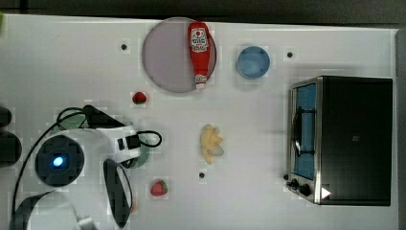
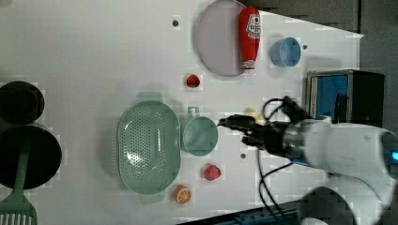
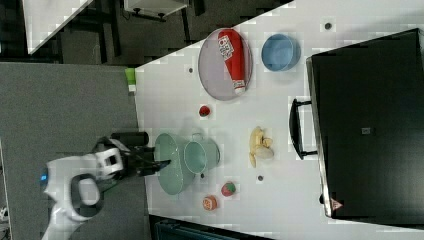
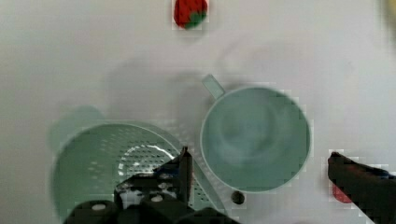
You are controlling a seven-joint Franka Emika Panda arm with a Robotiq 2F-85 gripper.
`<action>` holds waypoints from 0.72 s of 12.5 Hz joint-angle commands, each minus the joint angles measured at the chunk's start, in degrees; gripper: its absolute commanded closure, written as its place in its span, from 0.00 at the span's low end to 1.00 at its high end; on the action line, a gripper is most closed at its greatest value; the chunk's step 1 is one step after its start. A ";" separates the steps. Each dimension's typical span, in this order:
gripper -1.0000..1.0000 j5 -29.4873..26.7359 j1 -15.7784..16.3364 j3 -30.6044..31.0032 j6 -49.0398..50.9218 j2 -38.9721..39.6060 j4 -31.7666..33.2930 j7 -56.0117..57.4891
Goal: Pick Banana and place it in mug.
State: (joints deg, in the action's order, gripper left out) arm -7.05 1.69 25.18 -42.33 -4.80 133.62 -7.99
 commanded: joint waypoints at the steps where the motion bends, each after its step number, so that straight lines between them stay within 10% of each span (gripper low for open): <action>1: 0.00 -0.42 -1.03 -5.27 7.33 -5.77 -4.20 -3.45; 9: 0.00 6.91 -1.72 -22.67 26.21 -9.24 -17.42 2.65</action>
State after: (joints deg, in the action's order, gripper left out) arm -0.21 1.45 2.33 -18.49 -14.26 115.93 -7.22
